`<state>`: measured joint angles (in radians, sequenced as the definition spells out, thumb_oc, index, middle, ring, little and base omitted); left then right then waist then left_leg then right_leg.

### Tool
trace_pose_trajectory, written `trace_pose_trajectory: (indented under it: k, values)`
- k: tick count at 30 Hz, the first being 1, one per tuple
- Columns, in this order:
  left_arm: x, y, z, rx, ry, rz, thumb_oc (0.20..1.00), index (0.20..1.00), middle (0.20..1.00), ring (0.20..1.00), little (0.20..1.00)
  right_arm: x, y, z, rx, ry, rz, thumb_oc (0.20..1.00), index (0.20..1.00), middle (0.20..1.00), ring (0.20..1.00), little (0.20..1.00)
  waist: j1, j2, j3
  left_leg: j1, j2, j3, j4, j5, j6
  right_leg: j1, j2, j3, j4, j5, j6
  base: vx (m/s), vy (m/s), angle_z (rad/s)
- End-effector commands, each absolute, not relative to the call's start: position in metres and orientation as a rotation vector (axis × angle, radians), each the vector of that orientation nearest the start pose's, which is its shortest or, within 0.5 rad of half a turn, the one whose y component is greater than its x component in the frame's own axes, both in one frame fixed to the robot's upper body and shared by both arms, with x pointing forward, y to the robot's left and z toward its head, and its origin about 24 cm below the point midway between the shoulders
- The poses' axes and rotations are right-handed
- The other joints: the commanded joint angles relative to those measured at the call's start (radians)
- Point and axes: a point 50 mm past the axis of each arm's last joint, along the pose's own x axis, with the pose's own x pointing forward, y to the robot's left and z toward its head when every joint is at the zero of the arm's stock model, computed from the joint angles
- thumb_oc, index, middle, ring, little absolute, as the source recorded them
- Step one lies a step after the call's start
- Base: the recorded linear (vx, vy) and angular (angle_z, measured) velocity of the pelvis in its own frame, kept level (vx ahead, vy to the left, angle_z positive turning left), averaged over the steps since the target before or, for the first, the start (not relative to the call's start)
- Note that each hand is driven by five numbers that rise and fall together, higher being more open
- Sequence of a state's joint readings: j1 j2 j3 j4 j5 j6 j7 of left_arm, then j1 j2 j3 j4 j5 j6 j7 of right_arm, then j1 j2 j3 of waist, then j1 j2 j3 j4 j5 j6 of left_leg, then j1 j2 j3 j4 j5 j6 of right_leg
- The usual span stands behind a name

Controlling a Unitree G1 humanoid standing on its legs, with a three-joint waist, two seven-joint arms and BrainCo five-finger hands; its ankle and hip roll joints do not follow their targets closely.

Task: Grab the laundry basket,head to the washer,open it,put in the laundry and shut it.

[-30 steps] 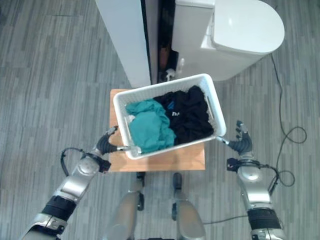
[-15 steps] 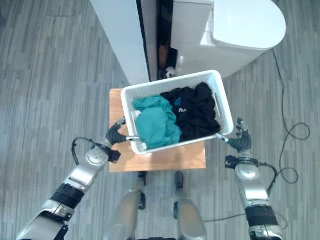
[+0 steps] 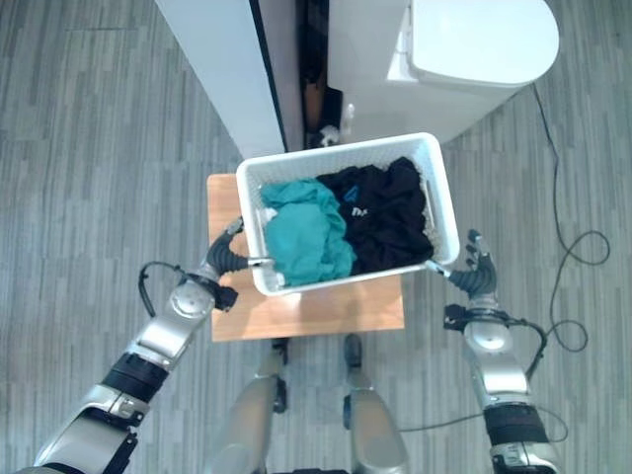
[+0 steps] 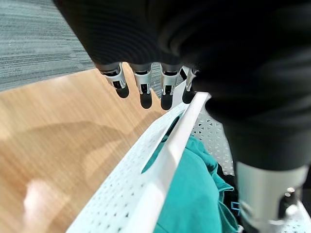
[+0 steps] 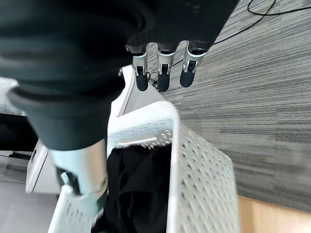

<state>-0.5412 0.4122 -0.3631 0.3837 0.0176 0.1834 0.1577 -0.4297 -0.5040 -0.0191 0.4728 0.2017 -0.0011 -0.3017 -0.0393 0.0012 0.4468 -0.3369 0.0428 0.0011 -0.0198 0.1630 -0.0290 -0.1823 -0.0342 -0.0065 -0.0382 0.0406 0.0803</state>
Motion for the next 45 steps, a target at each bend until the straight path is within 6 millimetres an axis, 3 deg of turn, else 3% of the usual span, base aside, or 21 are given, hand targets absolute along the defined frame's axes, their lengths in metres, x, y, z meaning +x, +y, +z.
trace_pose_trajectory:
  k: [1,5,10,19,24,28,33,39,45]
  values:
    - [0.352,0.137,0.108,0.566,-0.098,-0.097,1.0,1.0,1.0,1.0,1.0,0.322,-0.302,0.151,-0.368,-0.226,-0.529,1.0,1.0,1.0,1.0,1.0,0.014,0.014,-0.038,-0.001,0.018,-0.055,0.099,-0.143,-0.004,-0.138,-0.018,0.011,0.12,-0.048,-0.003,0.0,0.01,-0.07]
    - [0.351,0.132,0.108,0.551,-0.103,-0.129,1.0,1.0,1.0,1.0,1.0,0.333,-0.315,0.173,-0.337,-0.247,-0.577,1.0,1.0,1.0,1.0,1.0,0.027,0.02,-0.033,-0.004,0.015,-0.056,0.104,-0.144,-0.005,-0.136,-0.019,0.008,0.117,-0.046,-0.002,0.01,0.002,0.01]
    - [0.345,0.124,0.104,0.519,-0.102,-0.194,1.0,1.0,1.0,1.0,1.0,0.339,-0.316,0.174,-0.265,-0.235,-0.563,1.0,1.0,1.0,1.0,1.0,0.038,0.023,-0.031,-0.008,0.012,-0.061,0.107,-0.145,-0.007,-0.129,-0.021,-0.001,0.111,-0.049,-0.003,0.01,0.001,0.03]
    - [0.347,0.124,0.113,0.515,-0.132,-0.194,1.0,1.0,1.0,1.0,1.0,0.356,-0.292,0.159,-0.248,-0.152,-0.434,1.0,1.0,1.0,1.0,1.0,0.054,0.028,-0.023,-0.021,0.008,-0.066,0.11,-0.143,-0.011,-0.135,-0.025,-0.008,0.105,-0.043,-0.005,0.0,0.0,0.0]
    - [0.347,0.126,0.115,0.515,-0.138,-0.203,1.0,1.0,1.0,1.0,1.0,0.363,-0.282,0.149,0.008,-0.147,-0.36,1.0,1.0,1.0,1.0,1.0,0.066,0.04,-0.023,-0.023,0.004,-0.066,0.105,-0.14,-0.014,-0.137,-0.028,-0.013,0.1,-0.042,-0.004,0.0,0.0,0.0]
    - [0.345,0.129,0.116,0.516,-0.142,-0.208,1.0,1.0,1.0,1.0,1.0,0.367,-0.275,0.148,0.084,-0.144,-0.304,1.0,1.0,1.0,1.0,1.0,0.076,0.047,-0.022,-0.027,0.003,-0.065,0.101,-0.137,-0.016,-0.139,-0.029,-0.015,0.096,-0.041,-0.003,0.0,0.0,0.0]
    - [0.345,0.129,0.119,0.504,-0.152,-0.21,1.0,1.0,1.0,1.0,1.0,0.373,-0.247,0.14,0.238,-0.146,-0.185,1.0,1.0,1.0,1.0,1.0,0.088,0.057,-0.021,-0.03,-0.001,-0.067,0.102,-0.135,-0.017,-0.141,-0.03,-0.018,0.094,-0.039,-0.001,0.0,0.0,0.0]
    - [0.337,0.13,0.117,0.497,-0.159,-0.249,1.0,1.0,1.0,1.0,1.0,0.374,-0.227,0.128,0.209,-0.1,-0.102,1.0,1.0,1.0,1.0,1.0,0.098,0.056,-0.027,-0.027,-0.001,-0.07,0.103,-0.137,-0.017,-0.134,-0.032,-0.023,0.097,-0.044,0.0,0.0,0.0,0.0]
    - [0.346,0.135,0.137,0.546,-0.232,-0.184,1.0,1.0,1.0,1.0,1.0,0.372,-0.218,0.131,0.104,-0.103,-0.05,1.0,1.0,1.0,1.0,1.0,0.095,0.045,-0.031,-0.024,0.0,-0.075,0.103,-0.138,-0.019,-0.13,-0.034,-0.03,0.103,-0.051,-0.002,0.0,-0.002,0.01]
